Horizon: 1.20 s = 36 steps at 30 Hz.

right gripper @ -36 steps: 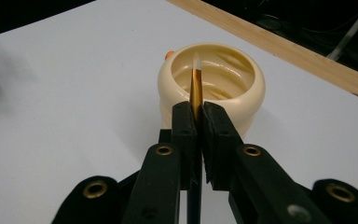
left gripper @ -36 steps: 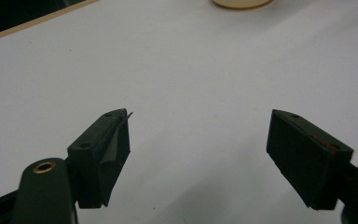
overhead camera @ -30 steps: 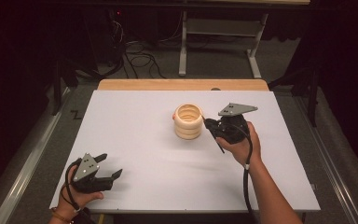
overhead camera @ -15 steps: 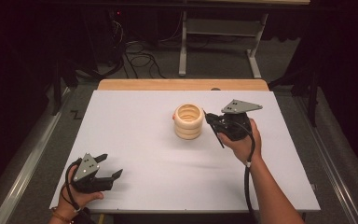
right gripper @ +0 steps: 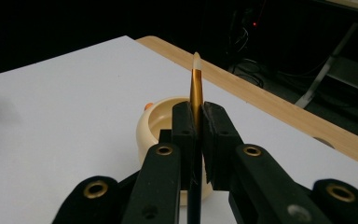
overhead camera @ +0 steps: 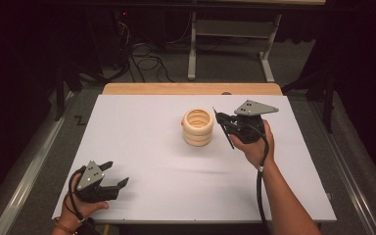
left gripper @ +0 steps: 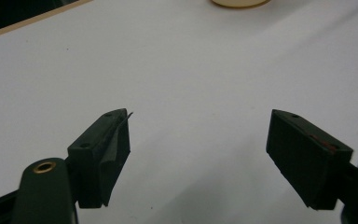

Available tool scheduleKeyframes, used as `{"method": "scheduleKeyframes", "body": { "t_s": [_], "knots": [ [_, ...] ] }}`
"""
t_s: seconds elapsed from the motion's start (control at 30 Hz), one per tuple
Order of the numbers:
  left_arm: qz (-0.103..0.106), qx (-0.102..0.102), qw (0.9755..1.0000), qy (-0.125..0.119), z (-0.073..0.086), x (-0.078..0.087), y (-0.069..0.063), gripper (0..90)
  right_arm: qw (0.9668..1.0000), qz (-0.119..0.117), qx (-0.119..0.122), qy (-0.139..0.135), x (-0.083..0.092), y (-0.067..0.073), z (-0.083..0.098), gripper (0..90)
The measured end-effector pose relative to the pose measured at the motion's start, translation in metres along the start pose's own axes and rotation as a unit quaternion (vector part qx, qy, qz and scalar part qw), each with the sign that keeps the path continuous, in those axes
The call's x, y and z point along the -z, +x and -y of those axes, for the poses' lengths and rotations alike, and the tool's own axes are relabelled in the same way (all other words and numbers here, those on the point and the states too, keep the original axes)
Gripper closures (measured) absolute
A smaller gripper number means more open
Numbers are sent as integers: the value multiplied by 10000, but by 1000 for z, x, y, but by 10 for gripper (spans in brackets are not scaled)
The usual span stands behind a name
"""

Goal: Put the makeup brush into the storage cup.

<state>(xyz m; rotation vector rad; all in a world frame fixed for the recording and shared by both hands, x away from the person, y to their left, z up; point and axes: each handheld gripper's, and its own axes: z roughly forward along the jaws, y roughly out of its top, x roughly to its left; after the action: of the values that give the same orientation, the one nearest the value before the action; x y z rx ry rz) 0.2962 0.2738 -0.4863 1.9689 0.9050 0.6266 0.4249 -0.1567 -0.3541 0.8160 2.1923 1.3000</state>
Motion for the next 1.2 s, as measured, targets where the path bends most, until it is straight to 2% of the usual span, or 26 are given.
{"method": "scheduleKeyframes", "body": {
  "t_s": [0.23,0.6,0.7,0.77,1.07,1.2],
  "knots": [
    [-3,3,10000,4,0,0,0,222,9999,4,13,-143,0,0,-3,856],
    [11,21,10000,-4,0,0,0,222,9988,49,-94,-477,3,-6,-8,856],
    [17,26,10000,-13,0,0,0,222,9986,92,-146,-495,2,-7,-9,856],
    [13,28,10000,-16,0,0,0,222,9981,119,-214,-566,2,-8,-10,856],
    [14,53,10000,-28,0,0,1,222,9956,124,-242,-901,1,-11,-17,856],
    [18,62,10000,-34,1,0,1,222,9950,116,-260,-956,-1,-12,-21,856]
  ]
}}
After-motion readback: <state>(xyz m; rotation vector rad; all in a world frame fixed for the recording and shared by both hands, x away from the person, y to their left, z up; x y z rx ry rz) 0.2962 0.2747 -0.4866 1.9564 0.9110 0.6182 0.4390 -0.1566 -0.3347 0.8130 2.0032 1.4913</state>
